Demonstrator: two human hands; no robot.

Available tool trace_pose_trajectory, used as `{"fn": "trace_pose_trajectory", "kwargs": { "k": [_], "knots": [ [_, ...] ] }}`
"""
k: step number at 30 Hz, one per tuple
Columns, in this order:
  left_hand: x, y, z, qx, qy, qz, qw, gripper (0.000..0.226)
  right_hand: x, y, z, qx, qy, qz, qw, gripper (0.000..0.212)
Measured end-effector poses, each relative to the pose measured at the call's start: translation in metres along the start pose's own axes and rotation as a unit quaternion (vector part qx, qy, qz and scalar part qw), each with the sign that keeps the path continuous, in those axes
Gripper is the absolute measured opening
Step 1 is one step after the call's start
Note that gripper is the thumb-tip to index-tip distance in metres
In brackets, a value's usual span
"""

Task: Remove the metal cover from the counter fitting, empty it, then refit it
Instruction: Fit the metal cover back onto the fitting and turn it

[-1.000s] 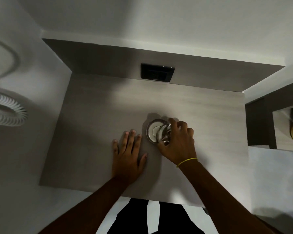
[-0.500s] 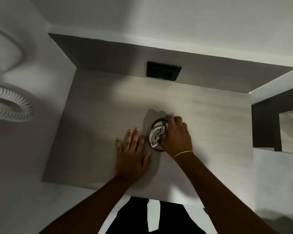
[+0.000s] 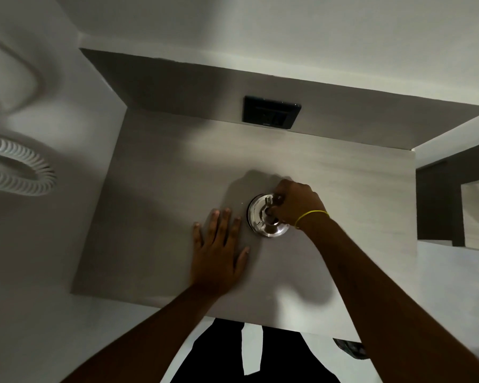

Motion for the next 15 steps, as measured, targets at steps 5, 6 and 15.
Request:
{"fn": "trace_pose_trajectory", "kwargs": {
  "k": [5, 6, 15],
  "knots": [
    [0.004, -0.001, -0.001, 0.004, 0.007, 0.0, 1.0, 0.077, 0.013, -0.001, -0.004, 0.005, 0.007, 0.0, 1.0, 0.067],
    [0.004, -0.001, -0.001, 0.005, 0.009, -0.001, 1.0, 0.077, 0.015, -0.001, -0.007, 0.002, 0.007, -0.003, 1.0, 0.07],
    [0.001, 0.002, -0.001, 0.008, 0.0, -0.001, 1.0, 0.076, 0.019, -0.01, -0.028, -0.052, 0.028, 0.021, 0.998, 0.073]
  ]
}}
Point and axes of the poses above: each hand's wrist, its own z-axis towards the middle knuckle, its own y-axis out of the back of the hand, x = y × z, the point moved 10 cm from there along z, towards the middle knuckle, and after that the axes turned 12 degrees about y, right-handed, at the moved point
